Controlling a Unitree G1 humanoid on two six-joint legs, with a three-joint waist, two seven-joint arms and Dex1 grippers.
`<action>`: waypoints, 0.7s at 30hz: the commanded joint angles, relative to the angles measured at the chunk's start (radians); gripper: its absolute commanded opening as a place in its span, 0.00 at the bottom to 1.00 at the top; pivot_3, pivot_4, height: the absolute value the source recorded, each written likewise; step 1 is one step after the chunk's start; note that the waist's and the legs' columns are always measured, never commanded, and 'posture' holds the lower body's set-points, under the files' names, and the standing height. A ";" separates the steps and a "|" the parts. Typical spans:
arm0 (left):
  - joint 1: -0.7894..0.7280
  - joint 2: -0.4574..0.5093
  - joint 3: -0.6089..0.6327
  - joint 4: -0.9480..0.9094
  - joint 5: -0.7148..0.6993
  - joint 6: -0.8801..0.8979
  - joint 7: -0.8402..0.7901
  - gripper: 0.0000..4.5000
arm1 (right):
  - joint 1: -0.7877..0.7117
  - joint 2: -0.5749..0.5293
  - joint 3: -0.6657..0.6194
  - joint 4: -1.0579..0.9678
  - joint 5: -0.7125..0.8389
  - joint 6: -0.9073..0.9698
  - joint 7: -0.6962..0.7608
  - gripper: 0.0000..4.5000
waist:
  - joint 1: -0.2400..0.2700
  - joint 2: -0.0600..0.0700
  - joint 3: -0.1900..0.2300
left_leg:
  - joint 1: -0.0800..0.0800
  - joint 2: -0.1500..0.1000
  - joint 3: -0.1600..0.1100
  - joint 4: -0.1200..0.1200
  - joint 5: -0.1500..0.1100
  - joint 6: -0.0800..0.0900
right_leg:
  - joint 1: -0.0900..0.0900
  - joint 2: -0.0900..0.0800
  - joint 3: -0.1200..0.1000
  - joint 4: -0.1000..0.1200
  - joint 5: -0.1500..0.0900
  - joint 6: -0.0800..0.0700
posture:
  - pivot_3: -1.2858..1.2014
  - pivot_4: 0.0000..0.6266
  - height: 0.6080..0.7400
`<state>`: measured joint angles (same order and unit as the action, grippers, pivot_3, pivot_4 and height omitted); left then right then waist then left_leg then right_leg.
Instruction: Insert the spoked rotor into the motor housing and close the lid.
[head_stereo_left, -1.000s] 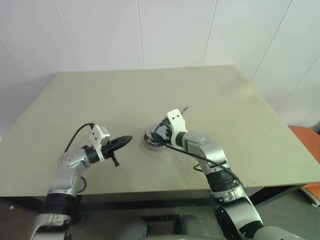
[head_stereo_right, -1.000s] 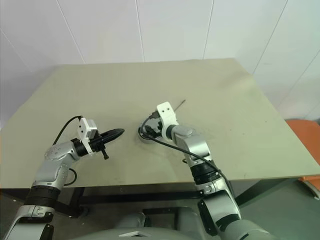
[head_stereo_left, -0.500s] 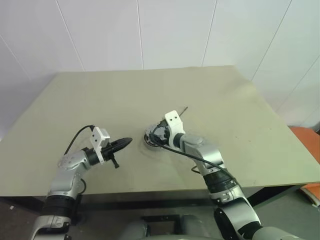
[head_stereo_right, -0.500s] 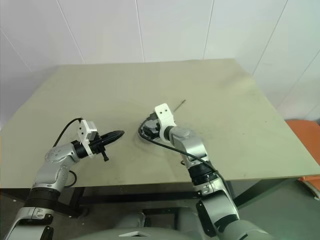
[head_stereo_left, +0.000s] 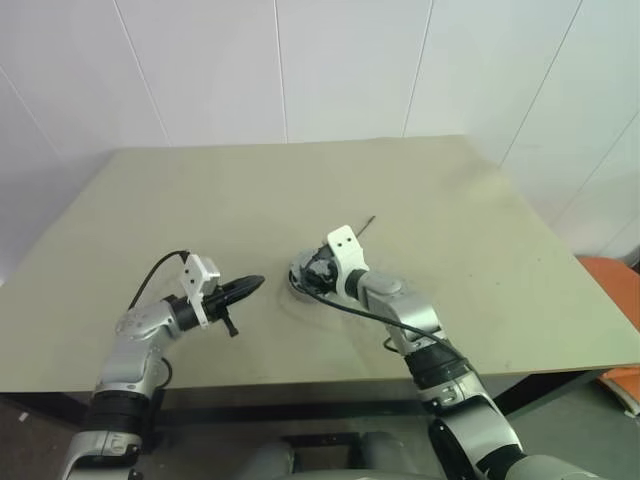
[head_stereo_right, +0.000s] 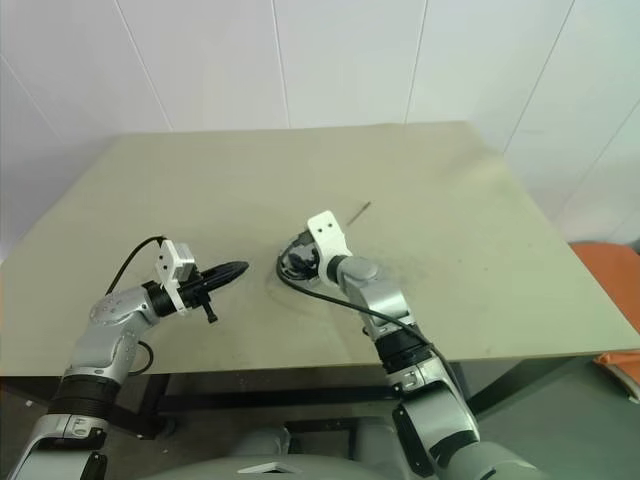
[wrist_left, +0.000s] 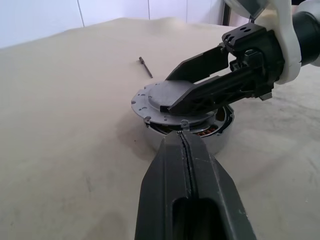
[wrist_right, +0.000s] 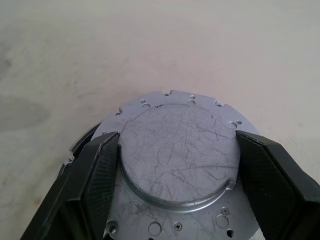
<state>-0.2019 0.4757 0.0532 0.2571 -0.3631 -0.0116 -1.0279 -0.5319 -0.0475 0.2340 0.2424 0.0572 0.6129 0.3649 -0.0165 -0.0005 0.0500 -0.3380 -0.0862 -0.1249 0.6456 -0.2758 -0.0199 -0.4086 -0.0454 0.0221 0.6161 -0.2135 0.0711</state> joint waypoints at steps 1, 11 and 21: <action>-0.017 0.002 0.003 -0.005 0.008 -0.021 -0.001 0.00 | 0.010 -0.008 0.033 0.038 -0.013 0.003 0.035 0.72 | 0.000 0.000 0.000 | 0.000 0.000 0.000 0.000 0.000 0.000 | 0.000 0.000 0.000 0.000 0.000 0.000 | 0.52 0.00 1.00; -0.011 -0.012 0.019 -0.020 -0.019 0.008 0.003 0.00 | -0.039 -0.022 -0.022 0.037 0.034 0.025 0.108 0.72 | 0.000 0.000 0.000 | 0.000 0.000 0.000 -0.001 0.000 0.000 | 0.000 0.000 0.000 -0.001 0.000 0.000 | 0.52 0.00 1.00; -0.003 -0.017 0.021 -0.020 -0.028 0.021 0.010 0.00 | -0.066 -0.069 0.013 0.047 0.011 0.039 0.161 0.72 | 0.002 0.000 0.000 | -0.001 0.000 -0.001 -0.001 0.000 0.000 | -0.001 0.000 0.000 -0.002 0.000 0.000 | 0.52 0.00 1.00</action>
<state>-0.1979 0.4533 0.0540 0.2655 -0.3800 0.0130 -1.0209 -0.5905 -0.1084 0.2281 0.2828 0.0797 0.6405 0.5118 -0.0148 -0.0001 0.0503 -0.3392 -0.0861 -0.1257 0.6445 -0.2760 -0.0199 -0.4092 -0.0458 0.0217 0.6140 -0.2136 0.0714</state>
